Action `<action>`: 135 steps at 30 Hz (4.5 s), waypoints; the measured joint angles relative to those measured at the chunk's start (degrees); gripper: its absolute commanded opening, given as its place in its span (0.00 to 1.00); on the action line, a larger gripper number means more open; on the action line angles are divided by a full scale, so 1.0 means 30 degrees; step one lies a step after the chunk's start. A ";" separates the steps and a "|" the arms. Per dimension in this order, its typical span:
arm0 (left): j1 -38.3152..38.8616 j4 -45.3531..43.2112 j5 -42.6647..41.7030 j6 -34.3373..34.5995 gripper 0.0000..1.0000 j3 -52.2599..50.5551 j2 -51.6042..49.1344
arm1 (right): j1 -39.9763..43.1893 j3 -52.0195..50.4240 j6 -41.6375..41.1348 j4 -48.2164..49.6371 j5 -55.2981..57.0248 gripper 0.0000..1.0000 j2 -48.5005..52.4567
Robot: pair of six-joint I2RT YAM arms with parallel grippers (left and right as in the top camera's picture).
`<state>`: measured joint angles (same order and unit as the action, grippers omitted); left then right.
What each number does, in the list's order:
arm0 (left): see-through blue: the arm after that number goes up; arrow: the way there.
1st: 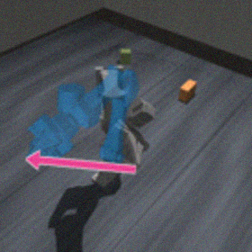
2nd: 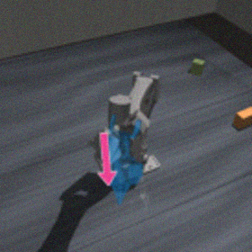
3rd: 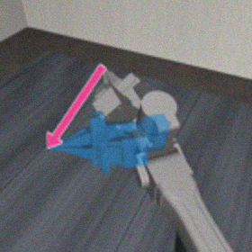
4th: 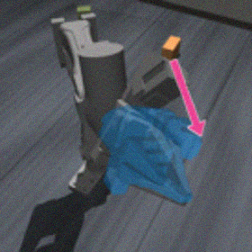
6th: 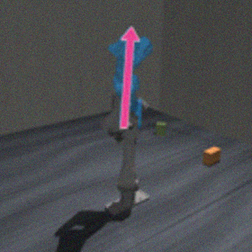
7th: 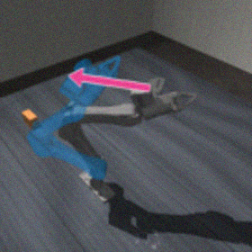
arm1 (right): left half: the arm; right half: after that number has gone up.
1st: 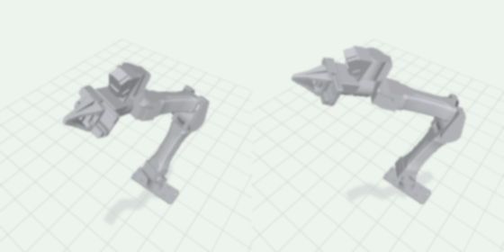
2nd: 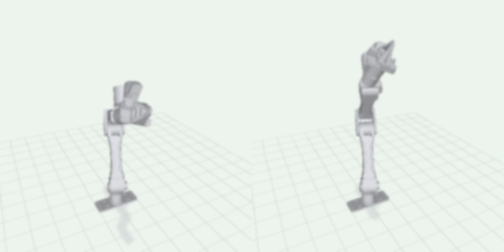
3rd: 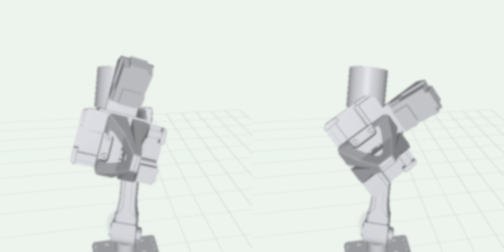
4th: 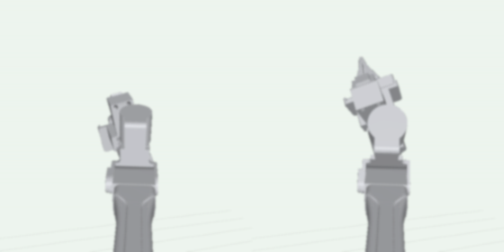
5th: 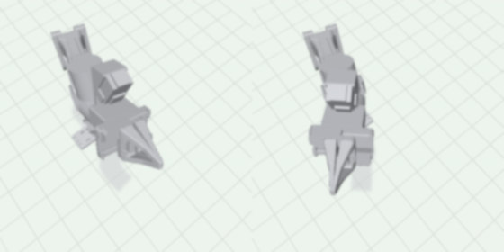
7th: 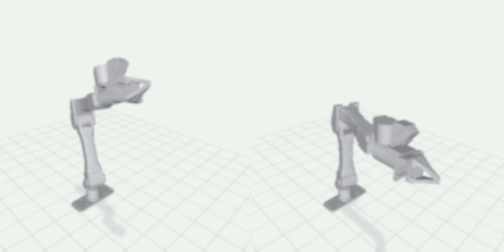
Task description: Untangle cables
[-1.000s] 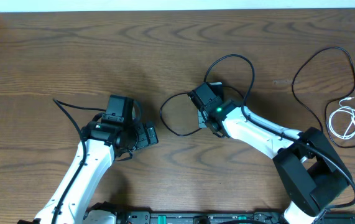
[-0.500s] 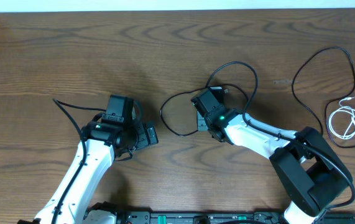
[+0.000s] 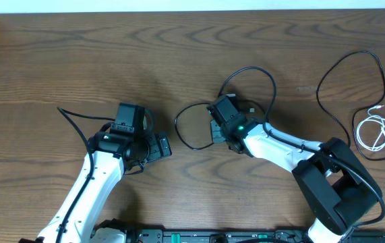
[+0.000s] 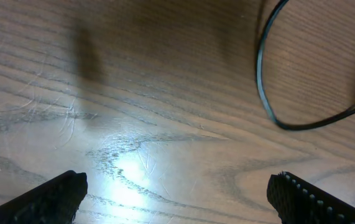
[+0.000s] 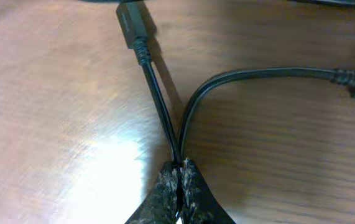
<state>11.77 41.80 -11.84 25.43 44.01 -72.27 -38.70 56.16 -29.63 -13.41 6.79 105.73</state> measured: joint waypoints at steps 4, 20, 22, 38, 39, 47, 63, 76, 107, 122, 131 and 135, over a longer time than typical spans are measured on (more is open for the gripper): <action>0.0000 0.0000 0.0000 -0.0007 0.98 0.0000 0.0000 | 0.0168 0.0007 0.0787 -0.0022 -0.1457 0.01 -0.0430; 0.0000 -0.0007 0.0000 -0.0007 0.98 0.0000 0.0000 | 0.1122 0.0160 0.2674 -0.2703 -0.0408 0.01 -0.5537; 0.0000 -0.0007 0.0000 -0.0007 0.98 0.0000 0.0000 | 0.1370 0.0146 0.2747 -0.3555 0.0335 0.01 -0.5530; 0.0000 0.0000 0.0000 0.0000 0.98 0.0000 0.0000 | 0.1734 0.0160 0.2310 -0.5333 0.4619 0.16 -0.1916; 0.0000 0.0000 0.0000 0.0000 0.98 0.0000 0.0000 | 0.1734 0.0160 0.2193 -0.5340 0.4779 0.19 -0.1647; 0.0000 0.0000 0.0000 -0.0007 0.98 0.0000 0.0000 | 0.1734 0.0168 0.1829 -0.5399 0.5785 0.59 -0.0612; 0.0000 0.0000 0.0000 0.0000 0.98 0.0000 0.0000 | 0.2747 0.0262 -0.3891 -0.7592 0.6943 0.32 -0.0583; 0.0000 0.0000 0.0000 0.0000 0.98 0.0000 0.0000 | 0.4415 0.0517 -0.2200 -0.7512 0.2820 0.02 -0.0619; 0.0000 0.0000 0.0000 0.0000 0.98 0.0000 0.0000 | 0.0364 0.4976 0.5136 -1.1846 -0.0444 0.01 -0.0277; 0.0000 0.0000 0.0000 0.0000 0.98 0.0000 0.0000 | 0.0627 0.4976 -0.0306 -1.2305 0.5340 0.04 -0.0277; 0.0000 0.0000 0.0000 -0.0007 0.98 0.0000 0.0000 | 0.0627 0.4976 -0.2477 -1.2058 0.6142 0.39 -0.0277; 0.0000 0.0000 0.0000 -0.0007 0.98 0.0000 0.0000 | 0.0648 0.4969 -0.2798 -1.1650 0.6215 0.49 -0.0277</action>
<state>11.77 41.80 -11.84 25.41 44.01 -72.27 -36.75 71.07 -38.02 -48.36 25.43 104.90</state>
